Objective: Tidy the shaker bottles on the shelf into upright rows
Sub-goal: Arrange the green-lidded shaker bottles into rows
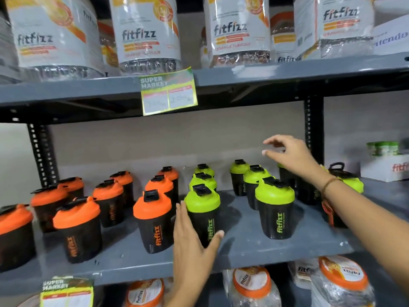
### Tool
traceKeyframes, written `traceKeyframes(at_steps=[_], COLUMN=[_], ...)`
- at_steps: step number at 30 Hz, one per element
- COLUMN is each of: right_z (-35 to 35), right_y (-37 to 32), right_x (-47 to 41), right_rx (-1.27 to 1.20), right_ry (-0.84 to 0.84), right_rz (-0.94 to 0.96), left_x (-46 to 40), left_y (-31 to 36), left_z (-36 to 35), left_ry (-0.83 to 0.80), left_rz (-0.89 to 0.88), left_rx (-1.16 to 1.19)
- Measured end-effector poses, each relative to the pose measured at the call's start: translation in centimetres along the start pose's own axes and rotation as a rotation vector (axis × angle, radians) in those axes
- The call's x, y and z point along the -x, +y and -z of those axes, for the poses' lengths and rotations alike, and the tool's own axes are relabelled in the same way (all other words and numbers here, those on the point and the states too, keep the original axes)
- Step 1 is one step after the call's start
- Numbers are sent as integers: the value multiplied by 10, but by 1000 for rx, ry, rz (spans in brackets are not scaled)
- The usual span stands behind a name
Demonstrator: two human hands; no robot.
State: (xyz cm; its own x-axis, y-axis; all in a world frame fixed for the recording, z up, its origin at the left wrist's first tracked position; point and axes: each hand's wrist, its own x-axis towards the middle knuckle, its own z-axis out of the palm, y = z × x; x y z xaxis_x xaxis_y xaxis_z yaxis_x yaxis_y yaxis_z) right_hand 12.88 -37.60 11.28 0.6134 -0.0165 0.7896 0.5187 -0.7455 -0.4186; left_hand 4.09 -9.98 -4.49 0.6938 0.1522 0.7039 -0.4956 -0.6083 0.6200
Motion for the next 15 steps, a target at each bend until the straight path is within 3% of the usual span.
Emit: traceKeyframes(at_steps=[4,9,15], right_z=[-27,-46,-60], right_y=[17,44,57], right_x=[-34,-47,-43], right_rx=[93,112,1], right_ry=[-390,-689,-758], right_rz=[-205,-414,-417], left_x=[-17,-27,-30], left_y=[-2,-10,-12], left_z=[-3,-5,-6], left_ry=[-9,-36,-109], left_rz=[138,206,245], left_rx=[48,126,283])
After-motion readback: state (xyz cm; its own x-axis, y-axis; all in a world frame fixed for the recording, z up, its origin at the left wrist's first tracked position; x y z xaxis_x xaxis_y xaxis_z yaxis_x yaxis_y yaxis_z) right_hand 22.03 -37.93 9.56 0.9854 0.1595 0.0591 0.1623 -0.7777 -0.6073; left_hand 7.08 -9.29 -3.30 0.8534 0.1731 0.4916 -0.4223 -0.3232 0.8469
